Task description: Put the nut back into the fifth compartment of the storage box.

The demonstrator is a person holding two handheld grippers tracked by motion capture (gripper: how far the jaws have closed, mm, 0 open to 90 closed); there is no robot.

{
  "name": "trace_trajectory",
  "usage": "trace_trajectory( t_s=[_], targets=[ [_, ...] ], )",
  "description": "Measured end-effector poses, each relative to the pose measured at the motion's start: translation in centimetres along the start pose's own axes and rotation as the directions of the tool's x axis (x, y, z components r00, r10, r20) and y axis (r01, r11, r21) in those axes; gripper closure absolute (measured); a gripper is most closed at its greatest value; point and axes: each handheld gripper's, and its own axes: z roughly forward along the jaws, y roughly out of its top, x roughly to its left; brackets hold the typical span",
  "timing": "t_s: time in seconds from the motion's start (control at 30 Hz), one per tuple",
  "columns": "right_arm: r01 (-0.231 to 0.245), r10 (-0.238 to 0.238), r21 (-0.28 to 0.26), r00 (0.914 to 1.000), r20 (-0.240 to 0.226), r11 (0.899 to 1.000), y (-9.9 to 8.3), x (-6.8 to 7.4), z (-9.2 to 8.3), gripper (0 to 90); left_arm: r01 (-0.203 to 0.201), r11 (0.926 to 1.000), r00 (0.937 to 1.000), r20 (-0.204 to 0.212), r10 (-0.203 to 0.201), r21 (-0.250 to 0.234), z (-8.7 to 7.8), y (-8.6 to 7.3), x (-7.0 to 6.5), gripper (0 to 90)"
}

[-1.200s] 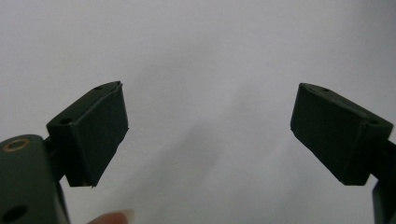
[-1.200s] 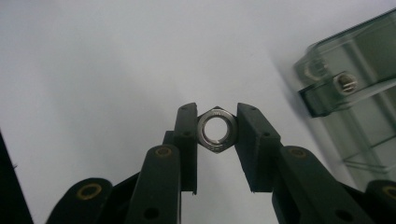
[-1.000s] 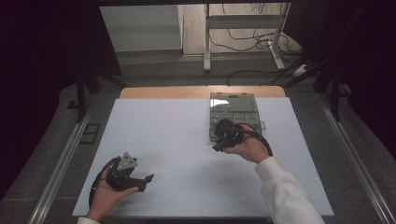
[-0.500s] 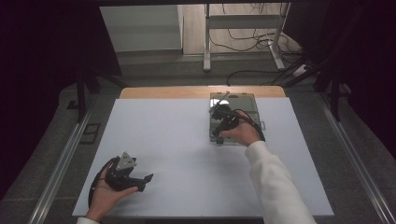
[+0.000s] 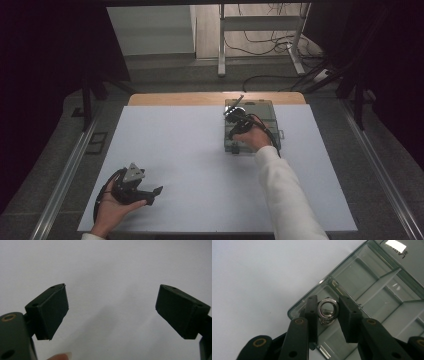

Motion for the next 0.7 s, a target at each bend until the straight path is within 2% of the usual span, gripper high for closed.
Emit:
trace_trajectory(
  t_s=[0.27, 0.33, 0.4, 0.53, 0.57, 0.63, 0.7],
  targets=[
    [-0.002, 0.002, -0.008, 0.9999, 0.010, 1.000, 0.1, 0.1, 0.3, 70.3, 0.002, 1.0000, 1.0000, -0.003, -0.002, -0.001, -0.1, -0.1, 0.0, 11.0],
    [0.005, -0.005, -0.014, 1.0000, -0.006, 1.000, 0.0, 0.1, 0.3, 69.3, 0.002, 1.0000, 1.0000, -0.004, -0.002, -0.002, -0.1, -0.1, 0.0, 11.0],
    [0.010, -0.011, -0.027, 0.9996, -0.028, 1.000, -0.1, 0.2, 0.2, 53.5, -0.003, 1.0000, 1.0000, -0.005, 0.003, 0.003, -0.1, -0.1, 0.0, 11.0],
    [-0.028, 0.025, -0.068, 0.9988, -0.043, 0.997, -0.4, 0.3, -0.9, 25.2, 0.001, 1.0000, 1.0000, -0.006, -0.001, 0.001, -0.2, -0.2, 0.0, 11.0],
    [-0.022, 0.020, -0.098, 0.9996, -0.020, 0.995, -0.9, 0.6, -1.5, 18.4, 0.003, 1.0000, 1.0000, -0.006, -0.003, 0.000, -0.2, -0.2, 0.0, 11.0],
    [-0.027, 0.025, -0.110, 0.9994, -0.024, 0.994, -1.2, 0.7, -1.9, 18.1, 0.003, 1.0000, 1.0000, -0.007, -0.003, 0.000, -0.2, -0.2, 0.0, 11.0],
    [-0.035, 0.025, -0.160, 0.9977, -0.064, 0.987, -2.6, 1.2, -2.9, 15.8, 0.003, 1.0000, 1.0000, -0.007, -0.003, 0.001, -0.2, -0.2, 0.0, 11.0]
  ],
)
